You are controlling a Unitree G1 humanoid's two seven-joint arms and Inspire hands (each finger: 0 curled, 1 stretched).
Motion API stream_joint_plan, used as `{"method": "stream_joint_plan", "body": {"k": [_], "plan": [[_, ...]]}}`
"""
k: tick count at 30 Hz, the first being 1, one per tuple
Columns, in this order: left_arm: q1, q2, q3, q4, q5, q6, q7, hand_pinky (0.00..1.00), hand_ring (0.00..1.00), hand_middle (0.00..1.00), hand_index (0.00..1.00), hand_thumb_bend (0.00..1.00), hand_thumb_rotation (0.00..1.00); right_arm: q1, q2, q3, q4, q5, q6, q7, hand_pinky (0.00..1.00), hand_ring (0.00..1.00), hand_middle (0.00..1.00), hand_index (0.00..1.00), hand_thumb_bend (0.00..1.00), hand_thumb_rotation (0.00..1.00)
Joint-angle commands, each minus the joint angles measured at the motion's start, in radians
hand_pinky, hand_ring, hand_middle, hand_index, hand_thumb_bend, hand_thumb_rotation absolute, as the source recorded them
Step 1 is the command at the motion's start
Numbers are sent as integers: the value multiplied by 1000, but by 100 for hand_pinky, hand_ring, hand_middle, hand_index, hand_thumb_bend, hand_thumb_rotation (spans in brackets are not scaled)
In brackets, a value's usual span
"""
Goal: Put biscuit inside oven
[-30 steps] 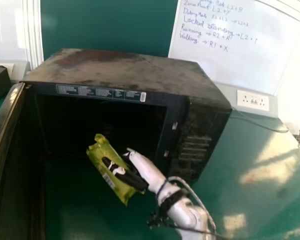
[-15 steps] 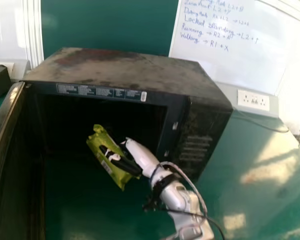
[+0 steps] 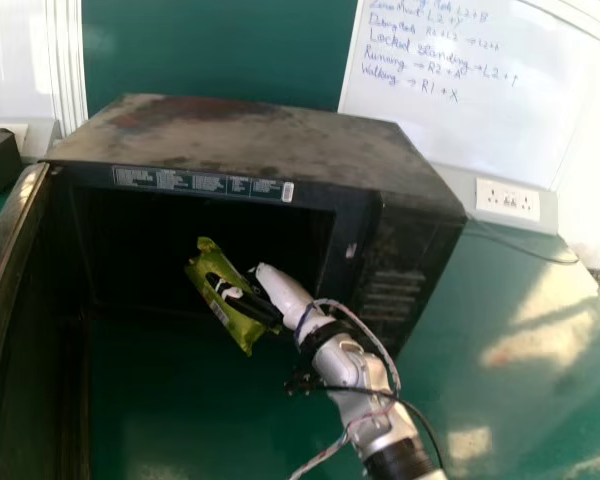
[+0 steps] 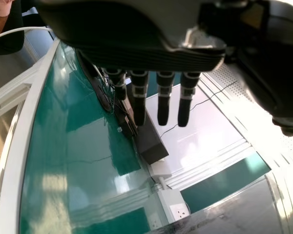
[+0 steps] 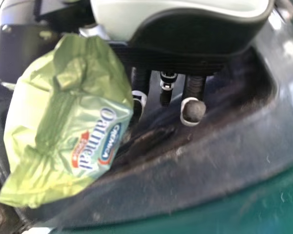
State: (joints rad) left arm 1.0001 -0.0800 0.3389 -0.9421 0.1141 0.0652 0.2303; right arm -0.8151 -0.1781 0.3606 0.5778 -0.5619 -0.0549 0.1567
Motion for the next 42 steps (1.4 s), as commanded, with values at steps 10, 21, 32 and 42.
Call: {"method": "stream_joint_plan", "body": {"k": [10, 21, 32, 42], "plan": [[44, -79, -10, 2, 7, -20, 10, 63, 77, 85, 85, 62, 77, -146, 32, 15, 215, -11, -51, -111, 1, 4, 8, 11, 55, 0], [54, -83, -19, -4, -4, -17, 16, 70, 83, 88, 87, 62, 73, -300, 69, 11, 481, 15, -77, -164, 1, 4, 8, 11, 56, 0], [74, -84, -30, 0, -4, -40, 27, 76, 86, 89, 87, 60, 72, -378, 96, 46, 611, -12, -91, -206, 2, 5, 8, 11, 57, 0], [96, -76, -36, 11, 13, -69, 32, 33, 44, 55, 86, 62, 70, -428, 118, 47, 677, -10, -60, -222, 1, 5, 8, 11, 55, 0]]}}
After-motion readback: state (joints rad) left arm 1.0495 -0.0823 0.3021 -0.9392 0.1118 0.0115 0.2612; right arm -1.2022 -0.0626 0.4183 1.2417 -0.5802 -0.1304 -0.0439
